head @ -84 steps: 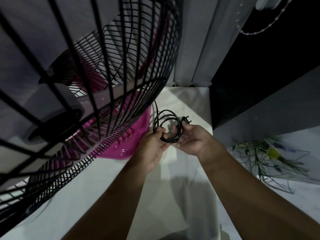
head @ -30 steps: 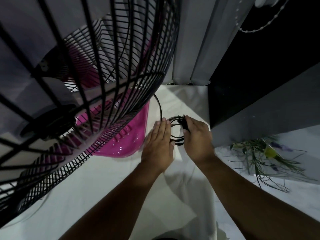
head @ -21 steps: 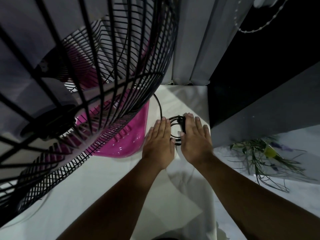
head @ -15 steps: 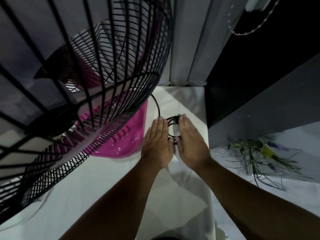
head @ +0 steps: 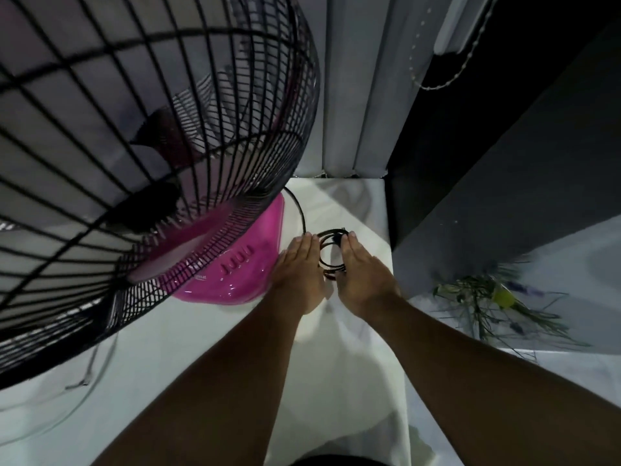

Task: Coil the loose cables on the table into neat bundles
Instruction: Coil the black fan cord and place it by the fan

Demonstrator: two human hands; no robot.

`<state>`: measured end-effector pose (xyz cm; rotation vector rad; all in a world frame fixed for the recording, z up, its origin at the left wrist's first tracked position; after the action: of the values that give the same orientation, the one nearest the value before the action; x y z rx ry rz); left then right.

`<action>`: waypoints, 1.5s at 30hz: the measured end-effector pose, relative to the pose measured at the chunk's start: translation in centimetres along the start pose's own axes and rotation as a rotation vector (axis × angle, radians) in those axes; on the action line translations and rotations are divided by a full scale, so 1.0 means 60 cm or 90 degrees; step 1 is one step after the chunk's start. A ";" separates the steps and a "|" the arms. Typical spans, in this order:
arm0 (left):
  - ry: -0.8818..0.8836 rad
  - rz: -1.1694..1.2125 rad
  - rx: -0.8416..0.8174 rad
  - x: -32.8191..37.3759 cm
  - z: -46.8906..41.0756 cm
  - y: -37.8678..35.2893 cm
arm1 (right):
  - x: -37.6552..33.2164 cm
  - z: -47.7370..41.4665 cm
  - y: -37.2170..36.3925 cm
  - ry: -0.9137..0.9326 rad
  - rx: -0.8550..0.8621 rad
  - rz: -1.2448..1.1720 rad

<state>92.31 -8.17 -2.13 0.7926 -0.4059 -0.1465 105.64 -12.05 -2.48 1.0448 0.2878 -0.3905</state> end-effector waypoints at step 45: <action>-0.023 -0.028 0.182 -0.363 0.410 -0.002 | -0.466 0.207 -0.147 -0.024 0.032 0.154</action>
<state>62.41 -18.51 6.78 1.0818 -0.4489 -0.1456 77.25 -22.00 8.04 1.1071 0.1164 -0.1994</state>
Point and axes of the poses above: each hand's wrist, its own z-axis away from the middle knuckle, its own y-axis out of the back of the hand, x = y × z, the point moved 3 cm from there along -z, towards the middle knuckle, and after that the axes turned 14 degrees about -x, right-handed, at the moved point
